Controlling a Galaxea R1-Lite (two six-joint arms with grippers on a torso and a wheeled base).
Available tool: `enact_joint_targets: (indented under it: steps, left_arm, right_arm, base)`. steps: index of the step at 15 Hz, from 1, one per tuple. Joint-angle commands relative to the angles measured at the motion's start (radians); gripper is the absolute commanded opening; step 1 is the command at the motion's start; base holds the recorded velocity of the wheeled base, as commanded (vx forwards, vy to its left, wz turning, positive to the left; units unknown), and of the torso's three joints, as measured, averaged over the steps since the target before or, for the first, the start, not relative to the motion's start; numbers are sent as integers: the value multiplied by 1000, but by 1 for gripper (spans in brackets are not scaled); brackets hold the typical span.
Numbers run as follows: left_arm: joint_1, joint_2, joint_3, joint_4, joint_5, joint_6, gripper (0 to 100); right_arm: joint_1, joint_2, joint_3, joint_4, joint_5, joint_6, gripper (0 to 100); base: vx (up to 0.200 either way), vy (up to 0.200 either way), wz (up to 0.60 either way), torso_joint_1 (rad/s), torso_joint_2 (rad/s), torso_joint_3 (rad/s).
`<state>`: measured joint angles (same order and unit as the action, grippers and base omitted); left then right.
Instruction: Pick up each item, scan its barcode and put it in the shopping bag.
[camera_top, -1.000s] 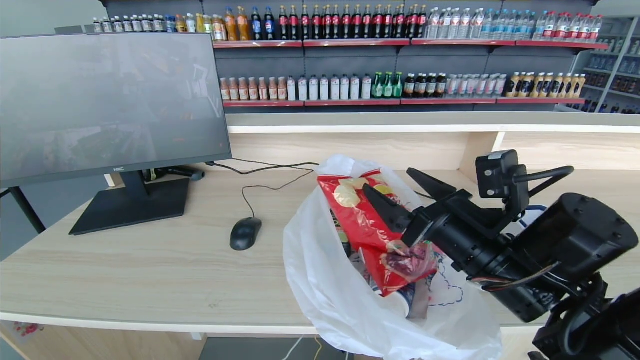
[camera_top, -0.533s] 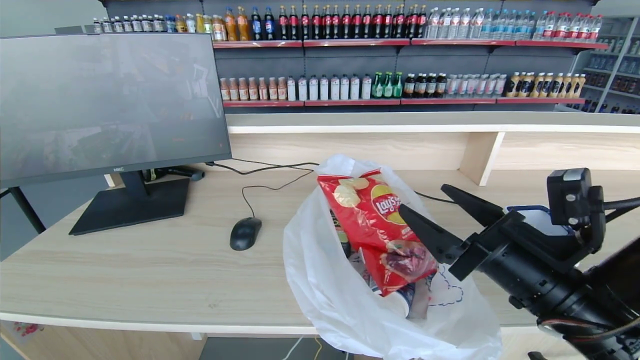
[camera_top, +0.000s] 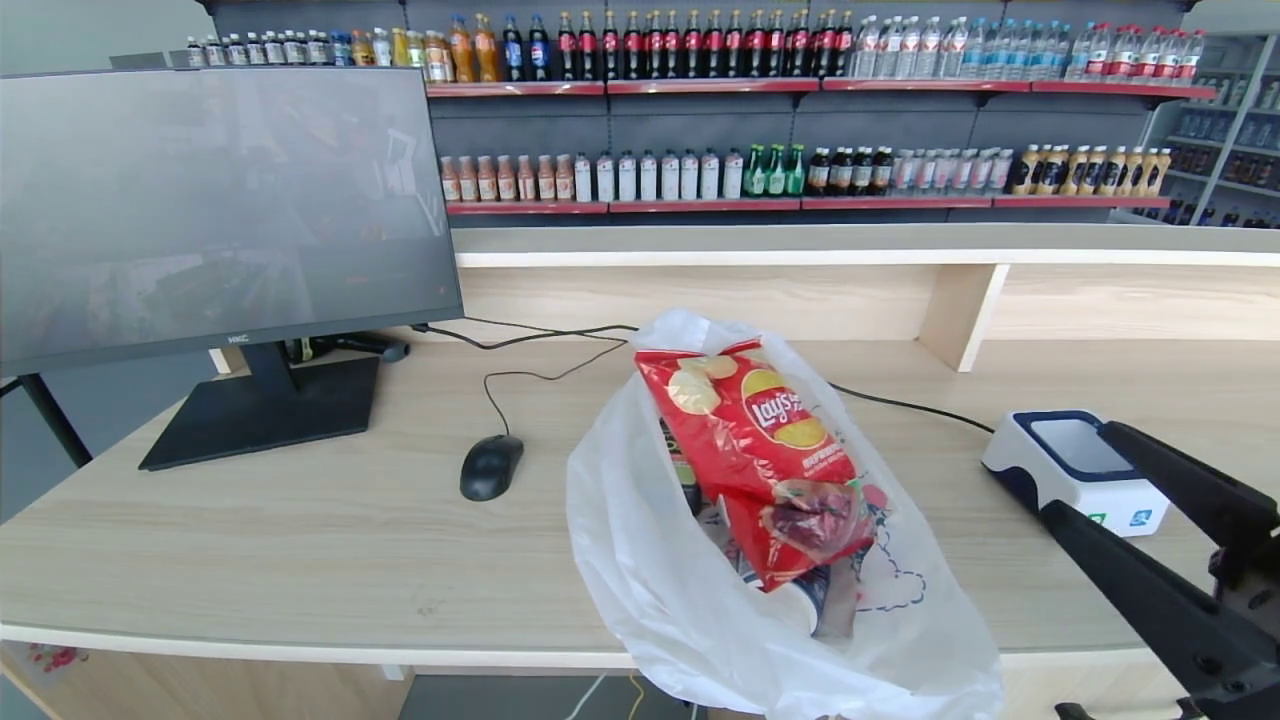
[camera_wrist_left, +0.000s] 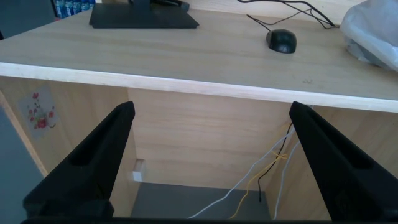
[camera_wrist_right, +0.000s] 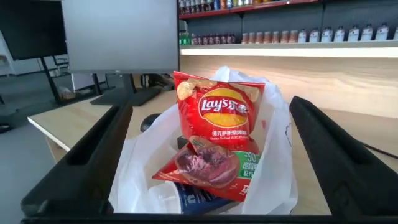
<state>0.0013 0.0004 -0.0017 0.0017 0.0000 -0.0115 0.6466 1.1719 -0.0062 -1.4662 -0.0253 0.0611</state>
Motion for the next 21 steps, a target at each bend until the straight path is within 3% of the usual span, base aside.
enact_joint_targets:
  steps: [1, 6, 8, 11, 14, 19, 21]
  left_arm:
    - [0, 0, 0, 0, 0, -1, 100]
    - [0, 0, 0, 0, 2, -1, 100]
    - [0, 0, 0, 0, 0, -1, 100]
    - [0, 0, 0, 0, 0, 1, 100]
    - [0, 0, 0, 0, 0, 2, 100]
    - [0, 0, 0, 0, 0, 1, 100]
    - [0, 0, 0, 0, 0, 1, 100]
  right_arm:
    - [1, -304, 6, 267, 1, -40, 100]
    - [1, -894, 6, 1172, 59, -198, 100]
    - [1, -1055, 0, 1402, 61, -230, 100]
    - [-25, -1100, 5, 1460, 45, -152, 100]
    - [-386, -982, 5, 1465, 5, -96, 100]
    - [-708, -1089, 5, 1463, 7, -119, 100]
    - [-627, -1146, 5, 1465, 16, -115, 100]
  base:
    - [0, 0, 0, 0, 0, 0]
    - [0, 0, 0, 0, 0, 0]
    - [0, 0, 0, 0, 0, 0]
    - [0, 0, 0, 0, 0, 0]
    - [0, 0, 0, 0, 0, 0]
    - [0, 0, 0, 0, 0, 0]
    - [-100, 0, 0, 1, 4, 1]
